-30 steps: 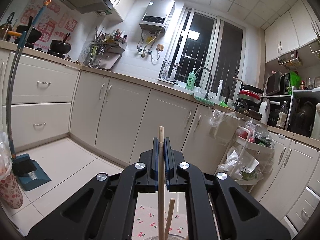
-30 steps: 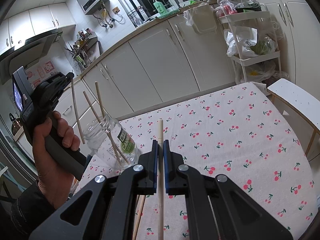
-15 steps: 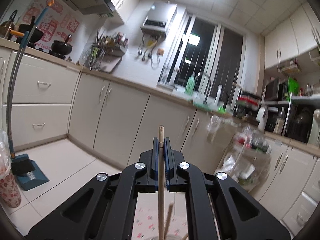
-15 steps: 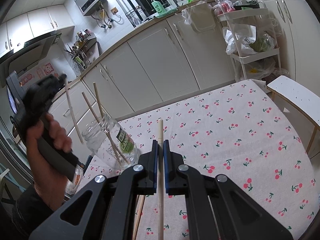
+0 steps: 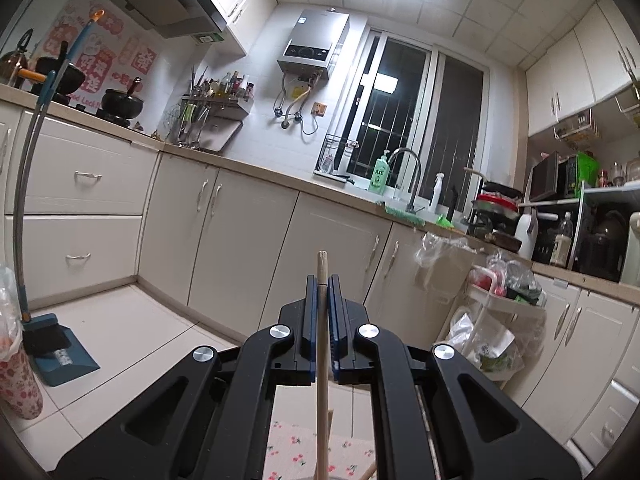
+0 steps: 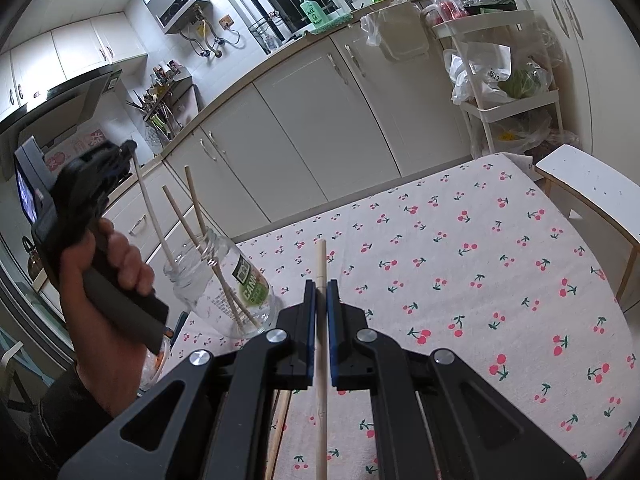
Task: Organize utensils
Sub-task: 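Raise both held sticks upright and bring them above the jar mouth, then open the left tool to drop its stick into the jar, then lower the right tool's stick into the jar and open it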
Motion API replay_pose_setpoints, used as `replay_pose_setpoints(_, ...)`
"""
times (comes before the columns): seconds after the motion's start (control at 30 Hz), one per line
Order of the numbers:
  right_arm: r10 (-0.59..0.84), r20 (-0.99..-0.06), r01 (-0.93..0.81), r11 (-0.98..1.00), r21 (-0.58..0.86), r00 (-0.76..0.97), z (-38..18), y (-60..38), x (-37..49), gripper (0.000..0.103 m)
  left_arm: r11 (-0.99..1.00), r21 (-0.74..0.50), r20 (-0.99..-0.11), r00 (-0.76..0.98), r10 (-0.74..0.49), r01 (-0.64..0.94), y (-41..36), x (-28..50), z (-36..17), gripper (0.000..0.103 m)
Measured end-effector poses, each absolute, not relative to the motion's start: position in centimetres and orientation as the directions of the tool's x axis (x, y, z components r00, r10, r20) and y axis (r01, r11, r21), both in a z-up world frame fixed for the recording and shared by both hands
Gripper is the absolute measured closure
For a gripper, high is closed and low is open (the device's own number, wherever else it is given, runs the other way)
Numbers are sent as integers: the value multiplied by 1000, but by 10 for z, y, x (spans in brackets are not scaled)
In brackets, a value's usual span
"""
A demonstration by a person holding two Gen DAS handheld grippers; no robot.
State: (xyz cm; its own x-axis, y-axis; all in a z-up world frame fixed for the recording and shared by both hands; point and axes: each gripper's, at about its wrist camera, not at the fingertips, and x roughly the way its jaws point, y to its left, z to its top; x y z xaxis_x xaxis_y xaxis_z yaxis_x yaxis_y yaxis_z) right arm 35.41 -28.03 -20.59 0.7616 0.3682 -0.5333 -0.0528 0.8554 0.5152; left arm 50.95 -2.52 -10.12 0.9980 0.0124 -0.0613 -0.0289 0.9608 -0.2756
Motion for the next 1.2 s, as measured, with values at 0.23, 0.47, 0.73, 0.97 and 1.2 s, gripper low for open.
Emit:
replay_pose_setpoints(0.23, 373, -508, -61, 847, 528, 776, -195, -277, 357, 97, 975, -221, -95, 995, -9, -13, -25, 500, -116, 98)
replay_pose_setpoints(0.47, 364, -338, -132, 825, 549, 868, -146, -258, 379, 97, 988, -155, -181, 982, -43, 15, -20, 490, -132, 97)
replay_pose_setpoints(0.73, 303, -147, -152, 771, 619, 942, -105, -235, 420, 97, 992, -118, -219, 974, -61, 36, -4, 468, -133, 60)
replay_pose_setpoints(0.97, 230, -81, -128, 763, 633, 970, -99, -217, 456, 97, 984, -179, -230, 972, -39, -3, 28, 447, -130, 43)
replay_pose_setpoints(1.2, 218, -90, -134, 822, 554, 972, -109, -186, 466, 97, 962, -271, -267, 963, -42, -34, 57, 456, -135, 43)
